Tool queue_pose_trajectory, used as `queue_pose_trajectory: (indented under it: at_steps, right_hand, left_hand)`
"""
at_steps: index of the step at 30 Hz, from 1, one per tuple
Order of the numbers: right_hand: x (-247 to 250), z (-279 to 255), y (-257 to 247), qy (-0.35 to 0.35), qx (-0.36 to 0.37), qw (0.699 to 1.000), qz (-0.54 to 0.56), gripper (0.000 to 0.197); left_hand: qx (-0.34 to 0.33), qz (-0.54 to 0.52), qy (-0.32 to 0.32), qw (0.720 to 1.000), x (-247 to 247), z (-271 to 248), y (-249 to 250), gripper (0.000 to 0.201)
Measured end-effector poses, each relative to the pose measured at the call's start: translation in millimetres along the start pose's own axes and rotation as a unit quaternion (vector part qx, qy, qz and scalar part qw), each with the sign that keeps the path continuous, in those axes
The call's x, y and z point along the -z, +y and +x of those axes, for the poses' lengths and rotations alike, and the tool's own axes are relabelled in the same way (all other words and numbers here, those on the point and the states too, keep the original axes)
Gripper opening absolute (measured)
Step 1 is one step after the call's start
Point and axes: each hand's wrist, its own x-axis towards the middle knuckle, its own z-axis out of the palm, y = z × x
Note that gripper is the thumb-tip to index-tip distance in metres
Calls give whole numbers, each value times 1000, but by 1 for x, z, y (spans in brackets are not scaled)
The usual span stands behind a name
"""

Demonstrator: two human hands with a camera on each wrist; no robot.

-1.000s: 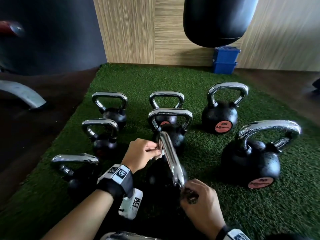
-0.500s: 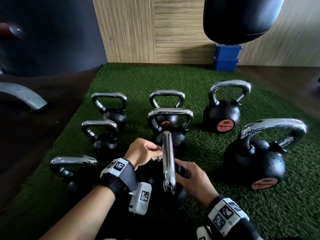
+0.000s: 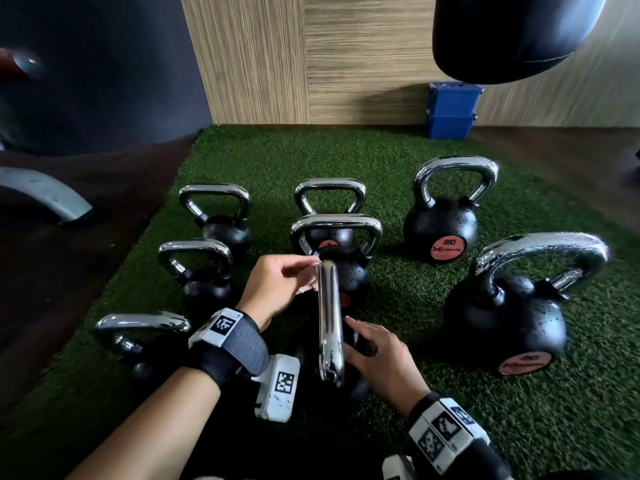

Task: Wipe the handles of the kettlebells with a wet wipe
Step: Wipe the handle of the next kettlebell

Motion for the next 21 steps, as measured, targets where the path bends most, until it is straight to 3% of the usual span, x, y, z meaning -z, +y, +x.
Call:
queue_pose_trajectory:
  at_steps: [4, 8, 12, 15, 18, 21]
  right_hand:
    - [0, -2, -1, 0, -5, 1000, 10, 59]
    - [1, -2, -2, -1, -8, 1000, 14, 58]
    - [2, -3, -3, -12, -13, 1000, 11, 58]
    - [2, -5, -3, -11, -13, 1000, 15, 58]
    - [3, -5, -4, -11, -13, 1000, 15, 57]
    - [4, -3, -6, -10, -13, 1000, 12, 57]
  left_hand:
    - [44, -144, -26, 988, 1, -9, 7, 26]
    - [45, -168, -60, 983, 9, -9, 11, 25]
    - [59, -186, -35, 980, 5, -15, 16, 20]
    - [79, -175, -76, 978, 11, -23, 17, 26]
    - [74, -93, -150, 981, 26, -30, 22, 34]
    - [49, -47, -160, 985, 28, -35, 30, 33]
